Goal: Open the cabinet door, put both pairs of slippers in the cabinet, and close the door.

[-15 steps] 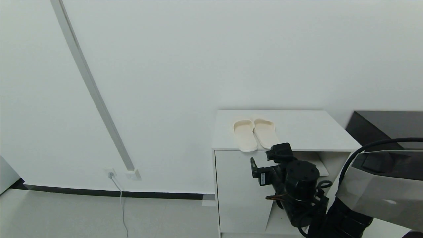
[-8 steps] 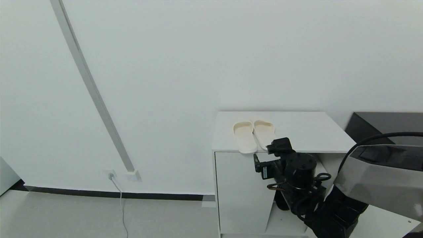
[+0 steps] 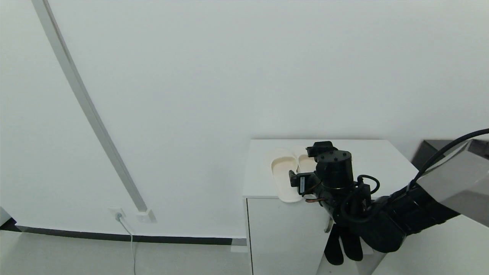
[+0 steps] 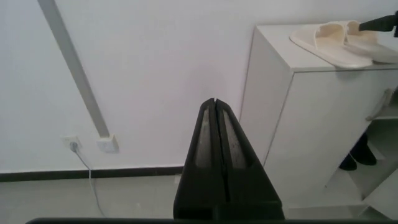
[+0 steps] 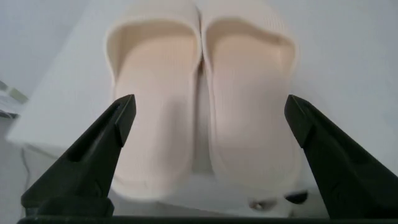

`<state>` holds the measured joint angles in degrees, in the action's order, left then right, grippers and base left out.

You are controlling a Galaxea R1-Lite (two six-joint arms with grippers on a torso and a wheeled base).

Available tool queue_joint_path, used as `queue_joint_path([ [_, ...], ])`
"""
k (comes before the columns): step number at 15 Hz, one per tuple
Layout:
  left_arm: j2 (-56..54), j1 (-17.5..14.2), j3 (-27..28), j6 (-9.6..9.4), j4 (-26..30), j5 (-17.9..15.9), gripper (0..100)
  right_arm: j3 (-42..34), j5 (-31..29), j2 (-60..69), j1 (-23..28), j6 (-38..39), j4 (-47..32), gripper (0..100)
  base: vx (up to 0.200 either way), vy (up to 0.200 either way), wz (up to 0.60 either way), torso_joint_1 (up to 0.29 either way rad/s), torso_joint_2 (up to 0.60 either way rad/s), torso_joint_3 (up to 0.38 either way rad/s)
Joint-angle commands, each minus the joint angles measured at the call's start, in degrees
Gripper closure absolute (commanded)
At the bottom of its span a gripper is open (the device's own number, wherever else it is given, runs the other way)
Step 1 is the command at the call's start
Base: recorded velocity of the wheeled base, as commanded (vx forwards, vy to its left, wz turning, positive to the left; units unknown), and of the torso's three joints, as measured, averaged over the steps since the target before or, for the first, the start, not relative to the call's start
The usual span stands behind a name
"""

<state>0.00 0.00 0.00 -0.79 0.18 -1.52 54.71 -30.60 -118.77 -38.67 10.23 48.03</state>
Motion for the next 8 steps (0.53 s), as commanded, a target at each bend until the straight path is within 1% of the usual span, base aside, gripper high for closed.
queue_joint_path([
  [1,0.09,0.0,0.0,0.0,-0.01,0.03,100,0.4,0.1,1.61,-0.97,0.49,-0.83,0,0.2,0.0,0.0,0.007,0.0,0.002],
  [2,0.09,0.0,0.0,0.0,-0.01,0.03,100,0.31,0.45,1.35,-1.59,1.2,-2.42,0,0.2,0.0,0.0,0.002,0.0,-0.007],
  [3,0.09,0.0,0.0,0.0,-0.01,0.03,100,0.31,2.03,1.09,-1.59,1.46,-3.12,0,0.0,0.0,0.0,0.0,0.0,0.0],
  [8,0.0,0.0,0.0,0.09,-0.01,0.03,100,0.48,4.14,-2.78,-1.23,1.81,-2.86,0,0.0,0.0,0.0,0.0,0.0,0.0],
])
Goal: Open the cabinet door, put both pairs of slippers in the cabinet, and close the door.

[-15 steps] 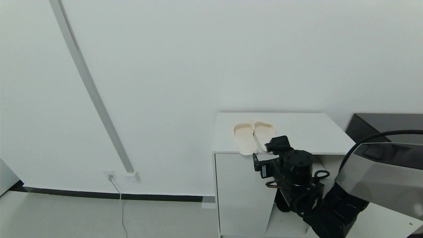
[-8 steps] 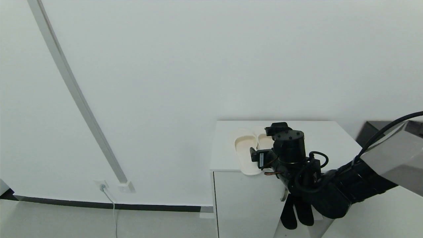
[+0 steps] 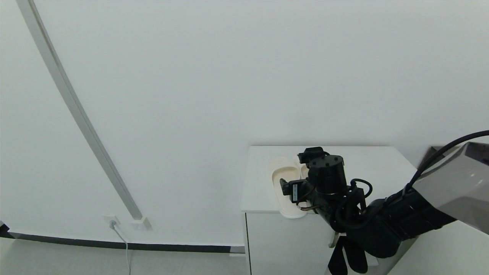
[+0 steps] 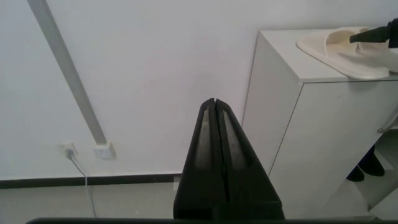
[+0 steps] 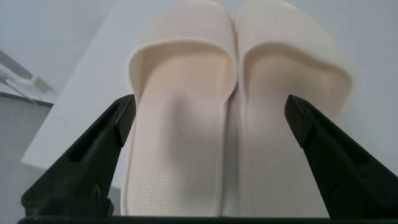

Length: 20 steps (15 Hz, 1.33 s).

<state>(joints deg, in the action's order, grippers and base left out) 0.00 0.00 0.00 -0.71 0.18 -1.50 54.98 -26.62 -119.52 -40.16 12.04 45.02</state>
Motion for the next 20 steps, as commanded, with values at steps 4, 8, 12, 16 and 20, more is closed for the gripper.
queue_joint_path([
  [4,0.09,0.0,0.0,0.0,-0.01,0.01,100,4.26,0.26,-7.75,2.71,-0.18,3.14,0,0.0,0.0,0.0,0.0,0.0,0.0],
  [8,0.0,0.0,0.0,0.0,-0.01,0.01,100,9.88,2.81,-11.53,4.3,-0.62,3.67,0,0.0,0.0,0.0,0.0,0.0,0.0],
  [12,0.0,0.0,0.0,0.09,-0.01,0.01,100,15.42,2.81,-15.22,5.53,-2.73,3.67,0,0.0,0.0,0.0,0.0,0.0,0.0],
  [16,0.09,0.0,0.0,0.09,-0.01,0.01,100,17.09,2.81,-16.1,5.88,-2.73,3.76,100,0.0,0.0,0.0,0.0,0.0,0.0],
  [20,0.09,0.0,0.0,0.09,-0.01,0.01,100,17.0,2.89,-16.1,5.88,-2.73,3.67,100,0.0,0.0,0.0,0.0,0.0,0.0],
])
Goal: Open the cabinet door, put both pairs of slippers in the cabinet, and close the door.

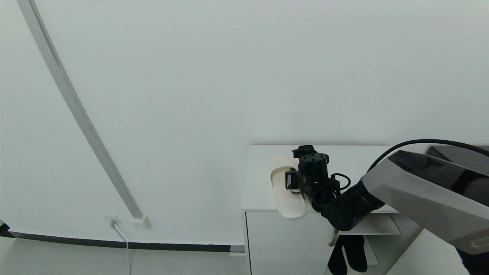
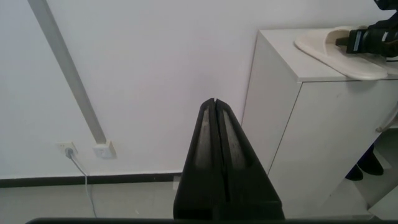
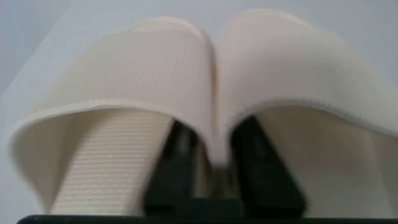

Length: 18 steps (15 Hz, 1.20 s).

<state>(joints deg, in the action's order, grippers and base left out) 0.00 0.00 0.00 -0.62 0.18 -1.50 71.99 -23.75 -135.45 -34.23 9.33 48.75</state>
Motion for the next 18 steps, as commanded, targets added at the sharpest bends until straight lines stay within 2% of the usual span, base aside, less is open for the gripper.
queue_joint_path([
  [1,0.0,0.0,0.0,0.01,-0.01,0.01,100,-0.27,0.02,0.01,-0.05,-0.01,0.12,100,0.0,0.0,0.0,0.0,0.0,0.0],
  [4,0.0,0.0,0.0,0.01,-0.01,0.01,100,-2.82,0.72,3.61,-0.31,-0.45,1.08,100,0.0,0.0,0.0,0.0,0.0,0.0],
  [10,0.09,0.0,0.0,0.01,-0.01,0.01,100,-18.81,8.45,24.8,-3.21,-3.7,2.14,100,0.0,0.0,0.0,0.0,0.0,0.0],
  [13,0.0,0.0,0.0,0.09,-0.01,0.01,100,-26.28,15.57,36.48,-5.67,-3.79,-5.33,100,0.0,0.0,0.0,0.0,0.0,0.0],
  [16,0.0,0.0,0.0,0.09,-0.01,0.01,100,-29.8,23.13,44.13,-7.34,-3.7,-12.19,100,0.0,0.0,0.0,0.0,0.0,0.0],
  [18,0.09,0.0,0.0,0.09,-0.01,0.01,100,-31.38,25.42,46.42,-8.66,-3.7,-14.3,100,0.0,0.0,0.0,0.0,0.0,0.0],
])
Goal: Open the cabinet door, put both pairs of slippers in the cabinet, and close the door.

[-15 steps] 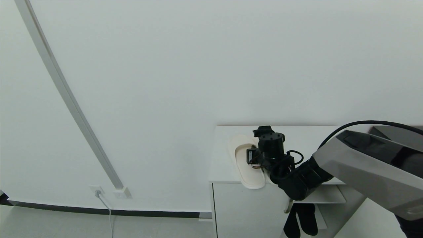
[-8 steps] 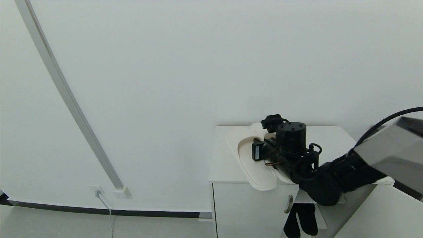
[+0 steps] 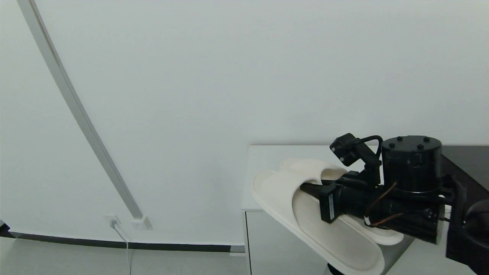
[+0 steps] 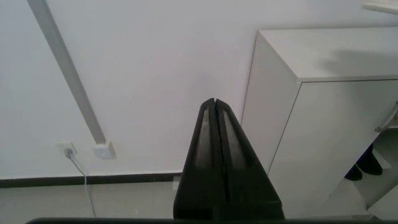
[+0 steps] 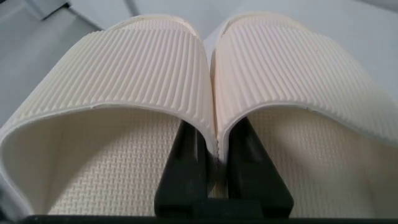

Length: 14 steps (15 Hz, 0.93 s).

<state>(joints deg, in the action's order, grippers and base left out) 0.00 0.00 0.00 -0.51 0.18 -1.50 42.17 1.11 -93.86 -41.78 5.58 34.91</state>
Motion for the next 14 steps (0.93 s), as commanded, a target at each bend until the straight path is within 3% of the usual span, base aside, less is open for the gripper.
queue_joint_path([
  [1,0.09,0.0,0.0,-0.02,-0.01,0.01,100,-1.56,0.47,4.73,-1.82,0.04,-0.72,100,0.0,0.0,0.0,0.0,0.0,0.0],
  [5,0.0,0.0,0.0,-0.02,-0.01,0.01,100,-1.65,0.21,4.65,-2.34,0.04,-0.72,100,0.0,0.0,0.0,0.0,0.0,0.0],
  [14,0.0,0.0,0.0,-0.02,-0.01,0.01,100,-2.7,0.21,4.82,-2.7,-0.84,-0.55,100,-0.2,0.0,0.0,0.003,0.01,0.003],
])
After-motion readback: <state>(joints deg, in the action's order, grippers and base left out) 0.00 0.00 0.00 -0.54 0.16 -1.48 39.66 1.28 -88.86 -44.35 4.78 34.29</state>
